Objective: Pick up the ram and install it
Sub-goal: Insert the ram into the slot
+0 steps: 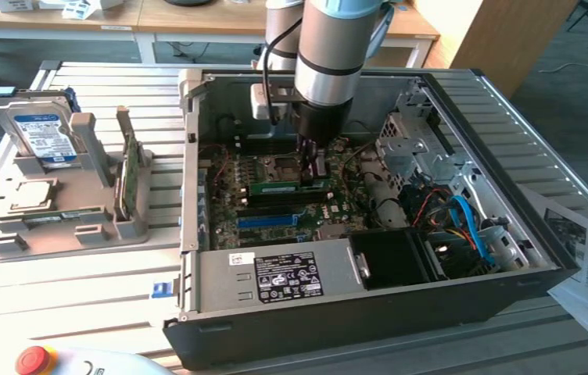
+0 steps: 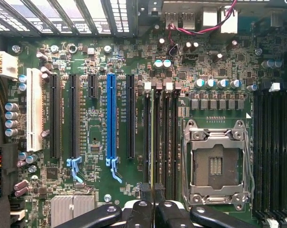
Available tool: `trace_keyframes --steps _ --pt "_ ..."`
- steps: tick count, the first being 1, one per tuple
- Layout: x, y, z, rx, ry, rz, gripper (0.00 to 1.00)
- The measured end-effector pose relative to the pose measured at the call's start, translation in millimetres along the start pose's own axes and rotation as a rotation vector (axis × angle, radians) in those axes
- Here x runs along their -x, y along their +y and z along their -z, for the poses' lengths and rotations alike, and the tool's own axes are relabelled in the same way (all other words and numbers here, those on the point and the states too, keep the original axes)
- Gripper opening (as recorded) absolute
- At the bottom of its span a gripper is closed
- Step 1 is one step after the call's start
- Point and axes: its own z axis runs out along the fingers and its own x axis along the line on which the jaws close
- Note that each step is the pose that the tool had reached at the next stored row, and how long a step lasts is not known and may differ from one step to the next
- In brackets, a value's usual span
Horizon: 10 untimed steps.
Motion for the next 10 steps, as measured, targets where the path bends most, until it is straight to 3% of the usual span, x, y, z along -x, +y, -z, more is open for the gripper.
trace_keyframes --steps 10 --pt "-2.6 -0.1 -0.6 0.0000 0.0000 0.000 0.12"
